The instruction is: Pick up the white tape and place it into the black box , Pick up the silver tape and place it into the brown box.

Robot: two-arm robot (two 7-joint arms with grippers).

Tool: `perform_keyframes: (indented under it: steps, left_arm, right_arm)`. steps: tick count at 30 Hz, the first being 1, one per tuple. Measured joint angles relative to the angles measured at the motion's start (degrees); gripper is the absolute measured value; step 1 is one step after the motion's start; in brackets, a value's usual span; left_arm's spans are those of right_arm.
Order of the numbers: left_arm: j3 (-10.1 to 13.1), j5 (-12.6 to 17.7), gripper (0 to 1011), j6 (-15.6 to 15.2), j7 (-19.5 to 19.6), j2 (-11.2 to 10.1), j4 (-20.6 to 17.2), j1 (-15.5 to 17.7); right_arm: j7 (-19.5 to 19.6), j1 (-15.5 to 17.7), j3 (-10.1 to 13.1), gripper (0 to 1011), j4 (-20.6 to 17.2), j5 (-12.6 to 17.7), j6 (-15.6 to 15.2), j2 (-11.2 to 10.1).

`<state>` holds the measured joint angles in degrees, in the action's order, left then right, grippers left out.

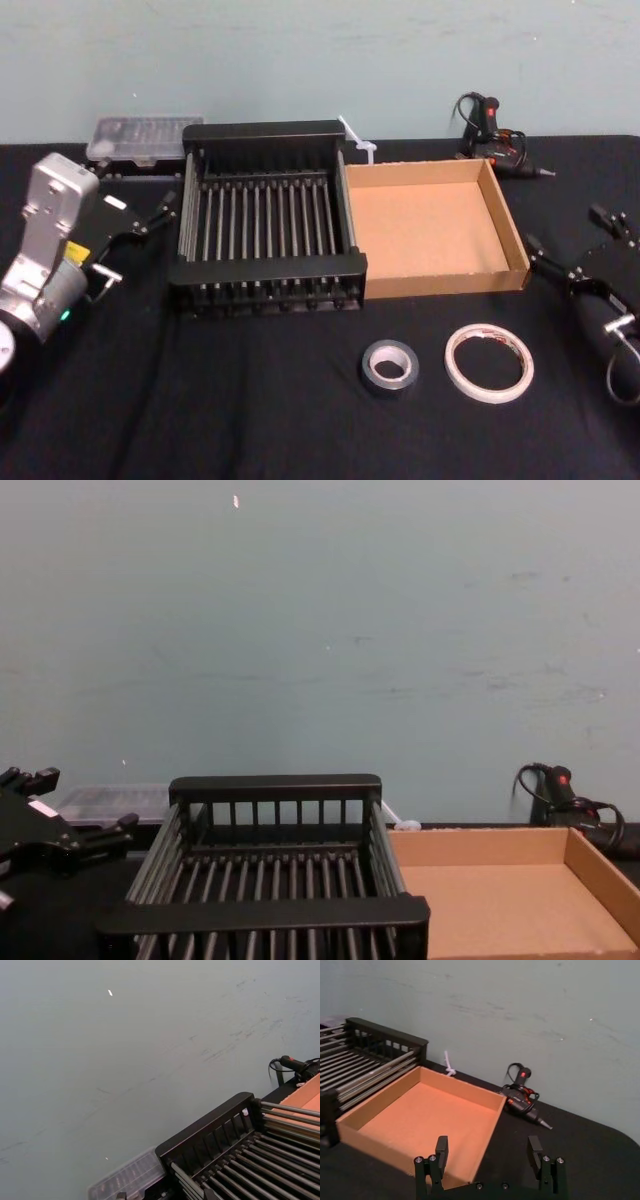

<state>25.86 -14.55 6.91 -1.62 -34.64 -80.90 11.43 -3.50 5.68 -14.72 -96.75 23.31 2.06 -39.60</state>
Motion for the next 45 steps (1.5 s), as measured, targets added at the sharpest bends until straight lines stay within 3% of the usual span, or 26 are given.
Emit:
perform_keyframes:
  steps: [13,22,33,39,45]
  left_arm:
    - [0.0,0.0,1001,0.0,0.0,0.0,0.0,0.0]
    - [0.0,0.0,1001,0.0,0.0,0.0,0.0,0.0]
    - [0.0,0.0,1001,0.0,0.0,0.0,0.0,0.0]
    - [0.0,0.0,1001,0.0,0.0,0.0,0.0,0.0]
    - [0.01,0.0,1002,0.0,0.0,0.0,0.0,0.0]
  right_arm:
    - [-1.22,7.21,2.49,1002,-5.72,0.79,-3.31,-0.75]
    - [-2.56,9.98,3.52,1002,-7.71,1.55,-5.05,-0.24]
    - [-4.03,11.0,4.11,1002,-8.02,1.76,-8.34,0.72]
    - [-5.56,10.28,4.16,1002,-6.86,2.18,-11.27,1.6]
    - [-6.35,9.65,4.05,1002,-5.79,2.06,-12.28,2.54]
